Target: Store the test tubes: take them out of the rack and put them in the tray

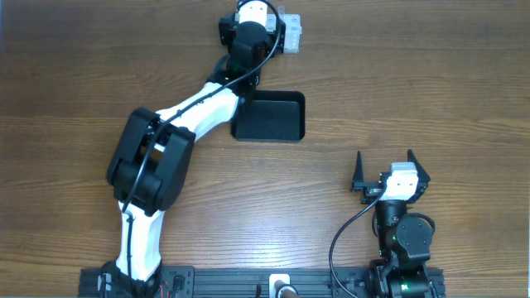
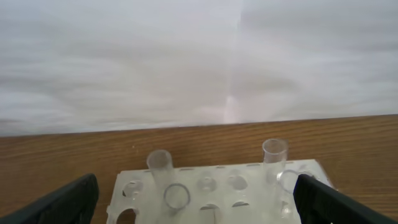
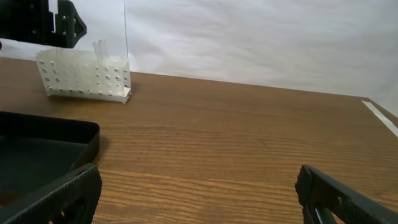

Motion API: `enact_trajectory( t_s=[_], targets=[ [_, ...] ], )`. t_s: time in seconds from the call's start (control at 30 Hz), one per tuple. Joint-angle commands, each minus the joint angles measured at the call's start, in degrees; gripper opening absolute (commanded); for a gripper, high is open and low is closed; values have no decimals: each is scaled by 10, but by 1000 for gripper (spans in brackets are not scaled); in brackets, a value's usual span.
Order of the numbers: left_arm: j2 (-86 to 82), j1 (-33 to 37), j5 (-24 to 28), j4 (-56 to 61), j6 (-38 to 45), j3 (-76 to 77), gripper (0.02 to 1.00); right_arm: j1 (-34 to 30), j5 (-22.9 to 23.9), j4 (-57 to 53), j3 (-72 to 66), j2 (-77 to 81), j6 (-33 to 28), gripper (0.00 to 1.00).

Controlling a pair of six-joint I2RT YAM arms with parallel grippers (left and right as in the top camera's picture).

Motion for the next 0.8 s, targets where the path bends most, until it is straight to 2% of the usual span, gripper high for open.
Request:
enact_trajectory(
  t_s=[0.03,0.37,0.8],
  targets=[
    [16,5,-42,2,-15,13,998,0,-2,-2,-3,-5,3,993],
    [46,7,-47,47,-15,14,998,0,-2,-2,-3,-5,3,991],
    [52,8,-48,48,-15,14,998,0,-2,-2,-3,-5,3,993]
  ],
)
